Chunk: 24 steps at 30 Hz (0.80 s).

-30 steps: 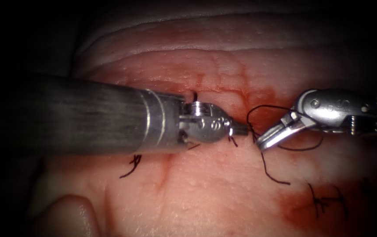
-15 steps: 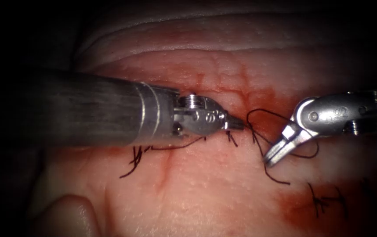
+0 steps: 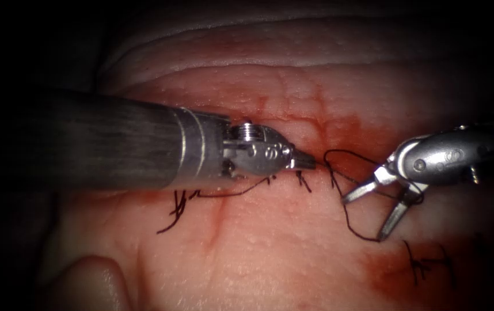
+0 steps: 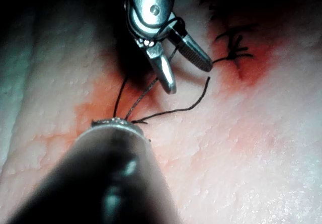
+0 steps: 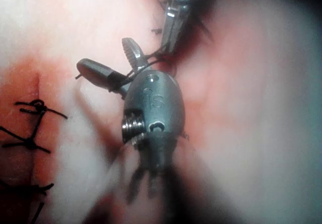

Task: Wound Closure
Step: Grab the suture tail with the right driver.

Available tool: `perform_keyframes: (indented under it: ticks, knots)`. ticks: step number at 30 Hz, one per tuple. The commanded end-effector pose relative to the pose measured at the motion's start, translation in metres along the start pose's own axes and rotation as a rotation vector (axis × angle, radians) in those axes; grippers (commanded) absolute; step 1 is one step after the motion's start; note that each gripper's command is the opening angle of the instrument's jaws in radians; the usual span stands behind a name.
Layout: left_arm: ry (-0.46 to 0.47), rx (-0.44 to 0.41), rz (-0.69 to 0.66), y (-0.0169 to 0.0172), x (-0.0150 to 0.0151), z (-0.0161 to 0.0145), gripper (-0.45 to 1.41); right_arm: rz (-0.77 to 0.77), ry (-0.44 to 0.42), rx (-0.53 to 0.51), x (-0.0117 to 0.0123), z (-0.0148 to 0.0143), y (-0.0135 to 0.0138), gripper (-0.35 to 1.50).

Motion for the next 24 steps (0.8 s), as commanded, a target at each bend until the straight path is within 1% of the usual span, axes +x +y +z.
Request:
perform_keyframes:
  ticks: [1,13,20,22,24]
  knots:
    - [-0.001,0.002,0.001,0.0000,0.0000,0.0009,-0.45,-0.005,0.000,0.000,-0.0007,0.0010,0.0001,1.13]
    - [-0.006,0.001,-0.005,0.0004,-0.0003,0.0012,-0.45,-0.033,-0.011,0.016,-0.0019,0.0023,-0.0012,1.11]
    - [-0.006,-0.001,-0.003,0.0005,-0.0005,0.0011,-0.45,-0.042,-0.031,0.027,-0.0027,0.0028,-0.0014,1.11]
    - [-0.005,-0.001,-0.008,0.0005,-0.0005,0.0011,-0.45,-0.041,-0.032,0.026,-0.0028,0.0029,-0.0013,1.05]
    - [-0.005,-0.001,-0.007,0.0005,-0.0006,0.0010,-0.45,-0.040,-0.032,0.023,-0.0029,0.0030,-0.0010,0.91]
